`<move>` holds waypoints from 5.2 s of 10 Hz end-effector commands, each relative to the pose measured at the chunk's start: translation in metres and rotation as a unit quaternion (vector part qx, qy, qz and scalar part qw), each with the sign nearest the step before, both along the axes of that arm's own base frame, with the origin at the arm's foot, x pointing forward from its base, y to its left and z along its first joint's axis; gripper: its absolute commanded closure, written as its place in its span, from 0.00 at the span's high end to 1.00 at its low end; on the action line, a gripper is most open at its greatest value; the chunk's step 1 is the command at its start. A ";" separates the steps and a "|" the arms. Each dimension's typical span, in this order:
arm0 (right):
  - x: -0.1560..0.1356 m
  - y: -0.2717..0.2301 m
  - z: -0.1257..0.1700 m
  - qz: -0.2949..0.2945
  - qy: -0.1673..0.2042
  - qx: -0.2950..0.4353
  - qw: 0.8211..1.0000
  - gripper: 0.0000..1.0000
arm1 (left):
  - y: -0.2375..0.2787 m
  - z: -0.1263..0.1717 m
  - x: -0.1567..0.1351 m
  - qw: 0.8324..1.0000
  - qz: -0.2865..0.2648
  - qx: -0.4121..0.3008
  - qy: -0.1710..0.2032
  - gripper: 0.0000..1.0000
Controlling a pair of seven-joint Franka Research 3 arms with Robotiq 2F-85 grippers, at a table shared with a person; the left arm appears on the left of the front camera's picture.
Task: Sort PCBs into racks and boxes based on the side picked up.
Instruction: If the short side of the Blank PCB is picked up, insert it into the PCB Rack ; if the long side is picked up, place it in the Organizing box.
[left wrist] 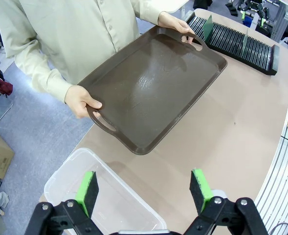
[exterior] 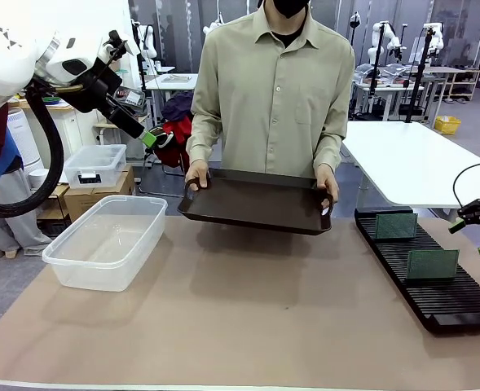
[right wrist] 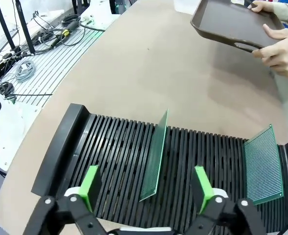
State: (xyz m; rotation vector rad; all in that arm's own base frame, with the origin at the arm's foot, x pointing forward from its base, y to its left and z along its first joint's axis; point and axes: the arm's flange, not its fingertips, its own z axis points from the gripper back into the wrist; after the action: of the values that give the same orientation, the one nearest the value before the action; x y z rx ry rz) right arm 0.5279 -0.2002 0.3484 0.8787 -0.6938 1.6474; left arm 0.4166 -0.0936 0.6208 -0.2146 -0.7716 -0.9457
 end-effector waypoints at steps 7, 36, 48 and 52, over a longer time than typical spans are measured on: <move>-0.011 0.000 0.025 -0.018 0.003 -0.018 1.000 1.00 | 0.002 -0.002 0.000 1.000 0.002 -0.001 0.002 1.00; -0.100 0.061 0.248 -0.311 0.018 -0.040 0.949 1.00 | 0.002 -0.002 0.000 1.000 0.002 -0.001 0.002 1.00; -0.106 0.051 0.267 -0.358 -0.038 -0.046 0.932 1.00 | 0.002 -0.002 0.000 1.000 0.002 -0.001 0.002 1.00; -0.106 0.051 0.267 -0.358 -0.038 -0.046 0.932 1.00 | 0.002 -0.002 0.000 1.000 0.002 -0.001 0.002 1.00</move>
State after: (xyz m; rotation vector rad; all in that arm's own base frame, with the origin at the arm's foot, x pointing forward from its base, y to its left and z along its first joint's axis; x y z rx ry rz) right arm 0.4210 -0.1509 0.6149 0.4120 -0.8606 1.0405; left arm 0.4165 -0.0938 0.6208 -0.2149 -0.7716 -0.9463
